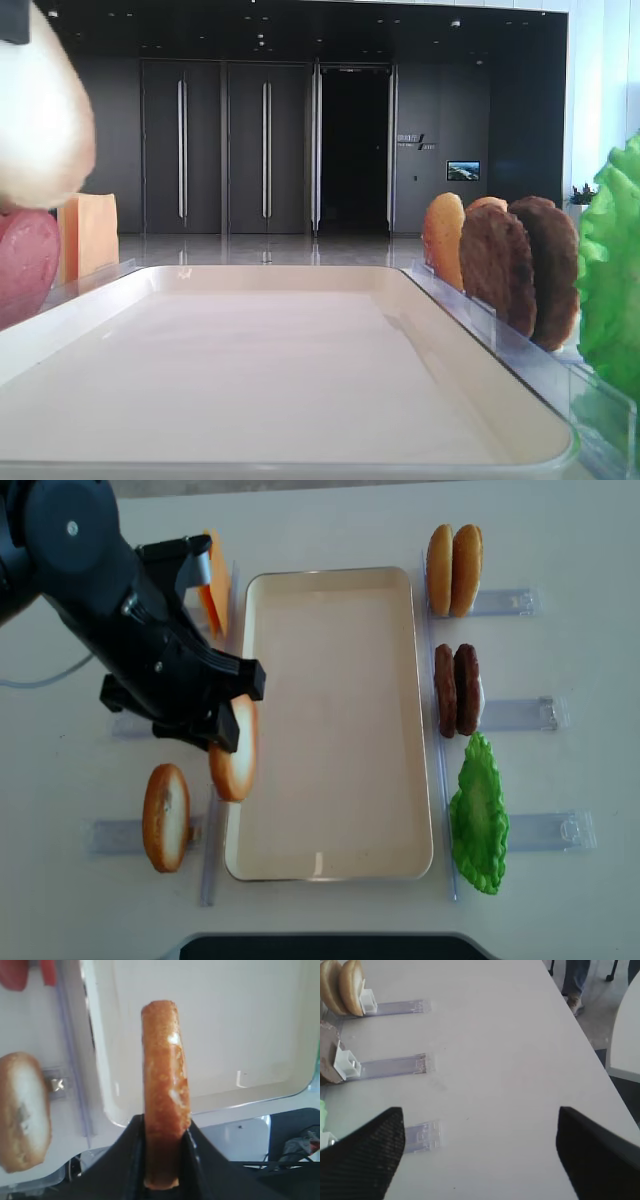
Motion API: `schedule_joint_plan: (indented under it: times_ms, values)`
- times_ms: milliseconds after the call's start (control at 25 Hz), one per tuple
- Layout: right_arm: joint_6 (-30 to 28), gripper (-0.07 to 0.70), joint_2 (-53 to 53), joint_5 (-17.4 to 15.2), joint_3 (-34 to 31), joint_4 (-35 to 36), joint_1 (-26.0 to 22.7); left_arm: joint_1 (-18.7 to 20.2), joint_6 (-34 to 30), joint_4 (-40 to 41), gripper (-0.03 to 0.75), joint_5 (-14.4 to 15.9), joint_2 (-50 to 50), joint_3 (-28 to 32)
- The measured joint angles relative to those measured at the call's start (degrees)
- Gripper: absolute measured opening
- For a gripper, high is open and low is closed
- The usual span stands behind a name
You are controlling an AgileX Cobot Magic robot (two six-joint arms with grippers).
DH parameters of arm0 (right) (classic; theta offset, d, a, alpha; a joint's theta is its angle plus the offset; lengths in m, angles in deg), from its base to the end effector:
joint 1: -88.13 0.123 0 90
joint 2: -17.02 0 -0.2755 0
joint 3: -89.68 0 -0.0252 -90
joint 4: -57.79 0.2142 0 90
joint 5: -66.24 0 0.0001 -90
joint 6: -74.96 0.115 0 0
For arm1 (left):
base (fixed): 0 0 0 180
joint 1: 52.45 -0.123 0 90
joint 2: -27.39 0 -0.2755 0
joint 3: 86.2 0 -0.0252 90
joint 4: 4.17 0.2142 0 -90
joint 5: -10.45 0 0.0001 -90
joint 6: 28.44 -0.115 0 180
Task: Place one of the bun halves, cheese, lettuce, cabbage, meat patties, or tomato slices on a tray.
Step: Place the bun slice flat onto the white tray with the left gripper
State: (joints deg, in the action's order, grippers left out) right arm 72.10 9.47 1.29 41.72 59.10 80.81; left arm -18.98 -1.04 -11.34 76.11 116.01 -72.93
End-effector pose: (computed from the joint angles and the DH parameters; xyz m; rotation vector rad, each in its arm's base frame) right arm -0.0114 0.0039 0.2429 0.0796 2.1017 -0.0792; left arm 0.1872 -0.1394 0.2674 0.1000 2.9964 -0.3204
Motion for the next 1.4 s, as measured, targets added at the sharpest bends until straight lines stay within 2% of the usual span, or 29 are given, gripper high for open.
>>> schedule_joint_plan:
  times_ms: [160, 480, 600, 720, 840, 1000, 1200, 1280, 1400]
  values:
    - [0.0, 0.584, 0.0, 0.0, 0.0, 0.0, 0.0, 0.0, -2.7, -3.8, 0.137, -4.8, 0.0, 1.4]
    - [0.0, 0.584, 0.0, 0.0, 0.0, 0.0, 0.0, -0.1, -4.2, -6.3, 0.135, -8.7, -0.9, 6.1]
    - [0.0, 0.584, 0.0, 0.0, 0.0, 0.0, 0.0, -1.6, -5.9, -8.7, 0.135, -10.4, -3.0, 8.3]
    - [0.0, 0.584, 0.0, 0.0, 0.0, 0.0, 0.0, -5.1, -12.6, -16.6, 0.135, -12.7, -5.5, 10.6]
    - [0.0, 0.584, 0.0, 0.0, 0.0, 0.0, 0.0, -8.9, -19.4, -24.4, 0.135, -13.5, -8.0, 13.0]
    - [0.0, 0.584, 0.0, 0.0, 0.0, 0.0, 0.0, -12.0, -28.5, -31.1, 0.135, -13.6, -9.4, 16.8]
    - [0.0, 0.584, 0.0, 0.0, 0.0, 0.0, 0.0, -16.5, -45.6, -47.0, 0.135, -13.5, -9.4, 21.8]
    - [0.0, 0.584, 0.0, 0.0, 0.0, 0.0, 0.0, -18.4, -49.4, -50.1, 0.135, -12.9, -9.4, 22.9]
    - [0.0, 0.584, 0.0, 0.0, 0.0, 0.0, 0.0, -20.2, -51.3, -50.7, 0.135, -11.8, -9.4, 23.7]
